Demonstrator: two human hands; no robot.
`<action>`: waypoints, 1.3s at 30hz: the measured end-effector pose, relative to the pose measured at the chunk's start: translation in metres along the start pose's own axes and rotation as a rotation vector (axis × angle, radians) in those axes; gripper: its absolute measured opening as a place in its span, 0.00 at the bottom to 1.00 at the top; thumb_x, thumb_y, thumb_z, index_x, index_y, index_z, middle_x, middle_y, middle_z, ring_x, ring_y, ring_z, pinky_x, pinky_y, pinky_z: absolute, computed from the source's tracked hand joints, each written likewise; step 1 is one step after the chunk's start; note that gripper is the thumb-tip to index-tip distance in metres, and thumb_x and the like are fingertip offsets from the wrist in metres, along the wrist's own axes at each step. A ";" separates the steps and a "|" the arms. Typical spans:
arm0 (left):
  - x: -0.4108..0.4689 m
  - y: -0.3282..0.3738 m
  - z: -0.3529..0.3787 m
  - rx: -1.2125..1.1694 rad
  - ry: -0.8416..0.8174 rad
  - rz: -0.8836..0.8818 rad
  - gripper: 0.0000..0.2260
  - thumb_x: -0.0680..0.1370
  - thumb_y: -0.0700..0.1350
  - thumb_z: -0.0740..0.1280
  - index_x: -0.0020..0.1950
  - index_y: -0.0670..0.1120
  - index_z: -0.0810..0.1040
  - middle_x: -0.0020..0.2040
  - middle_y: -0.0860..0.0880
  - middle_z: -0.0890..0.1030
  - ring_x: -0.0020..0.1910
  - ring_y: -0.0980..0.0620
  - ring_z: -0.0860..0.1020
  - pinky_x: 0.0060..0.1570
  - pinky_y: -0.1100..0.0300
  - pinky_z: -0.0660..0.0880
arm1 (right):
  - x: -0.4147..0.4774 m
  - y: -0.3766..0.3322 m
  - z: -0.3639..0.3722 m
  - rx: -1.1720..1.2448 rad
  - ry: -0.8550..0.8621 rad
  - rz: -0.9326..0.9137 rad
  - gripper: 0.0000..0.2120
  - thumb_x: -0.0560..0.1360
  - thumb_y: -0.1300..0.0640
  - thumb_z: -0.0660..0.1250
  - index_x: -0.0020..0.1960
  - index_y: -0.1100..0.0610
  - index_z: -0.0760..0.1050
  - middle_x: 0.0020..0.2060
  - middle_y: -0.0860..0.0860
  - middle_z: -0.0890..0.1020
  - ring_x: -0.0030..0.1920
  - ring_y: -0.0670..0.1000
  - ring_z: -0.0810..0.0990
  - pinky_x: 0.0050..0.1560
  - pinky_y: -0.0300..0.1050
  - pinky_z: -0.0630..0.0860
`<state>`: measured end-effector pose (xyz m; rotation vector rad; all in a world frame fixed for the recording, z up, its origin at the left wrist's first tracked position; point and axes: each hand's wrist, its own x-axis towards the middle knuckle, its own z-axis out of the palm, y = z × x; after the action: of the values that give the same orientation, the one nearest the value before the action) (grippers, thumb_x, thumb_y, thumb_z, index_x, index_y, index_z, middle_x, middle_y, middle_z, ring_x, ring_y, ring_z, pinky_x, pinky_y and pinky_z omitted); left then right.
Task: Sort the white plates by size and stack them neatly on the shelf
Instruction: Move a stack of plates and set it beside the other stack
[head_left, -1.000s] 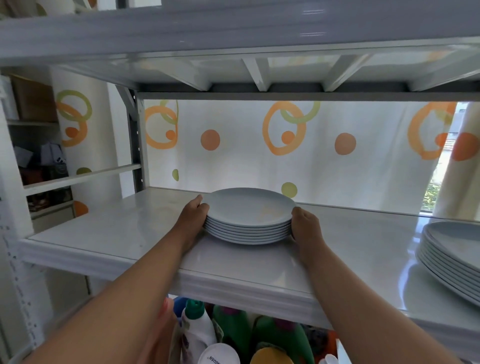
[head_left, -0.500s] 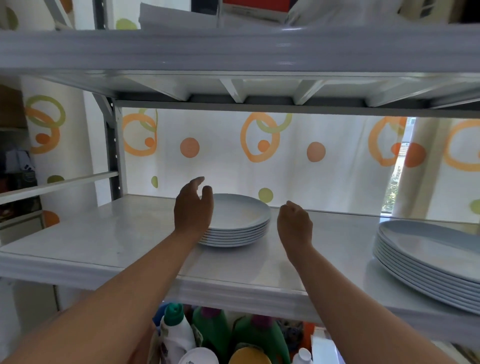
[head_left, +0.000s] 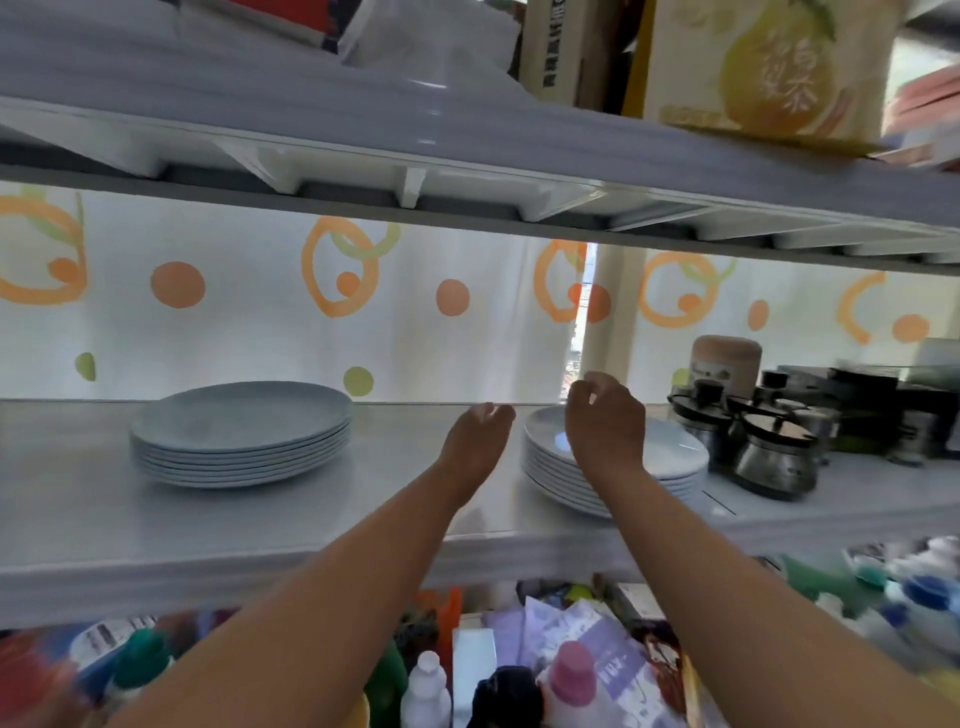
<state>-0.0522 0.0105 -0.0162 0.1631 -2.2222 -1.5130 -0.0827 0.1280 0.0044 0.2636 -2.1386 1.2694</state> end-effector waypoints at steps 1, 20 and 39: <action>-0.001 0.002 0.010 -0.012 -0.011 -0.018 0.09 0.75 0.47 0.57 0.37 0.45 0.69 0.35 0.47 0.69 0.37 0.48 0.66 0.41 0.54 0.64 | 0.003 0.010 -0.010 -0.044 0.024 0.033 0.17 0.78 0.59 0.54 0.61 0.64 0.75 0.58 0.62 0.79 0.61 0.60 0.74 0.58 0.46 0.68; 0.013 -0.015 0.048 0.094 0.092 -0.017 0.11 0.79 0.43 0.54 0.38 0.42 0.68 0.32 0.50 0.67 0.36 0.50 0.67 0.31 0.59 0.60 | 0.009 0.069 -0.046 -0.057 0.055 0.519 0.19 0.79 0.59 0.51 0.62 0.70 0.70 0.61 0.66 0.75 0.60 0.65 0.74 0.56 0.51 0.70; 0.030 -0.054 -0.066 0.156 0.298 -0.215 0.25 0.82 0.53 0.51 0.61 0.33 0.74 0.60 0.35 0.77 0.60 0.40 0.75 0.50 0.57 0.67 | -0.013 0.004 0.077 -0.005 -0.071 0.397 0.17 0.79 0.60 0.51 0.56 0.70 0.73 0.55 0.66 0.78 0.57 0.65 0.76 0.57 0.51 0.71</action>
<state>-0.0590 -0.0777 -0.0367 0.6513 -2.1297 -1.3169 -0.1067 0.0632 -0.0324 -0.1294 -2.3310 1.4900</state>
